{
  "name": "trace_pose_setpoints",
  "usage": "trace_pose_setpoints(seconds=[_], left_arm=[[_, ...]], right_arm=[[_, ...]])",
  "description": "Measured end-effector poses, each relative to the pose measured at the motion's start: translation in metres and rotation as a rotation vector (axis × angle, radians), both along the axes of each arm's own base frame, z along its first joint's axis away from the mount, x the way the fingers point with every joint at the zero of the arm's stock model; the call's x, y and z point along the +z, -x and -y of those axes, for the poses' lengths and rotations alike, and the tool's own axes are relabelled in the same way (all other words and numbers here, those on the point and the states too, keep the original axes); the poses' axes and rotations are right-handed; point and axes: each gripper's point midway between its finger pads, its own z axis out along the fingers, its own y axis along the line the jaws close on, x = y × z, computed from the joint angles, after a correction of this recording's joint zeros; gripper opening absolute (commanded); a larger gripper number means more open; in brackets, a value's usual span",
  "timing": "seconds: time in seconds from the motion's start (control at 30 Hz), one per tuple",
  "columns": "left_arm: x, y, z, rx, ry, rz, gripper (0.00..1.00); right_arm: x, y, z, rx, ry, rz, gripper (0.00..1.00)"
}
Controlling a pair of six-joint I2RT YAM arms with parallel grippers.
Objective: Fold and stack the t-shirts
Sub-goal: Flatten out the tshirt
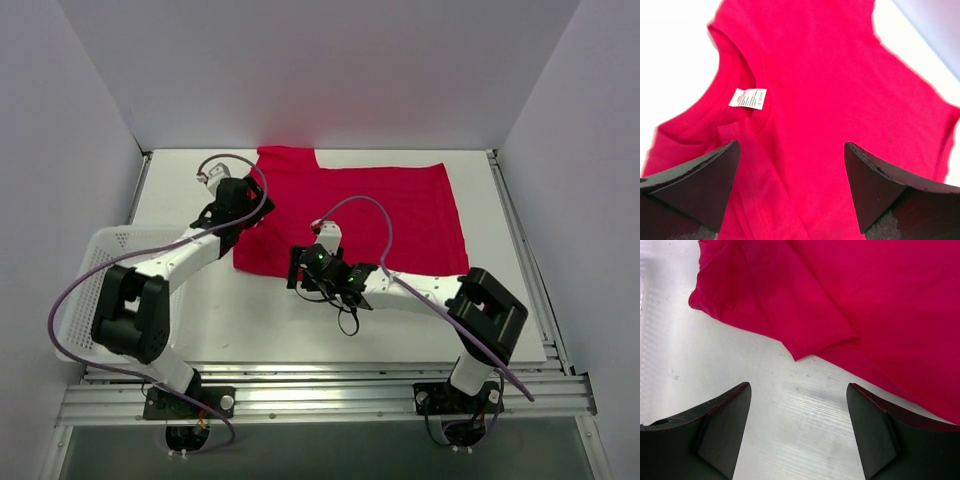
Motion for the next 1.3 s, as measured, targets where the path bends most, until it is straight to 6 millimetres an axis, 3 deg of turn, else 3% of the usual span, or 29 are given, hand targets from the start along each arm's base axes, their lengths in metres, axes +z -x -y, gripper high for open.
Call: trace_pose_setpoints(seconds=[0.13, 0.27, 0.37, 0.57, 0.87, 1.3], left_arm=[[0.054, 0.018, -0.017, 0.028, -0.003, 0.112, 0.94], [0.079, 0.034, -0.034, 0.054, -0.017, 0.171, 0.94], [0.074, 0.041, -0.046, 0.07, -0.041, 0.16, 0.94], [0.039, 0.053, -0.065, 0.09, -0.086, 0.072, 0.94], [0.026, 0.057, -0.075, 0.092, -0.095, 0.042, 0.94], [0.022, 0.057, -0.078, 0.082, -0.098, 0.041, 0.94]], right_arm=[[-0.016, -0.004, -0.024, 0.024, -0.003, -0.026, 0.71], [-0.029, -0.007, -0.045, 0.038, -0.012, -0.047, 0.71], [-0.037, -0.007, -0.055, 0.042, -0.011, -0.056, 0.71], [-0.051, -0.002, -0.068, 0.048, -0.006, -0.079, 0.71], [-0.049, -0.006, -0.078, 0.035, -0.01, -0.078, 0.7], [-0.064, -0.015, -0.05, -0.07, 0.119, -0.055, 0.71]])
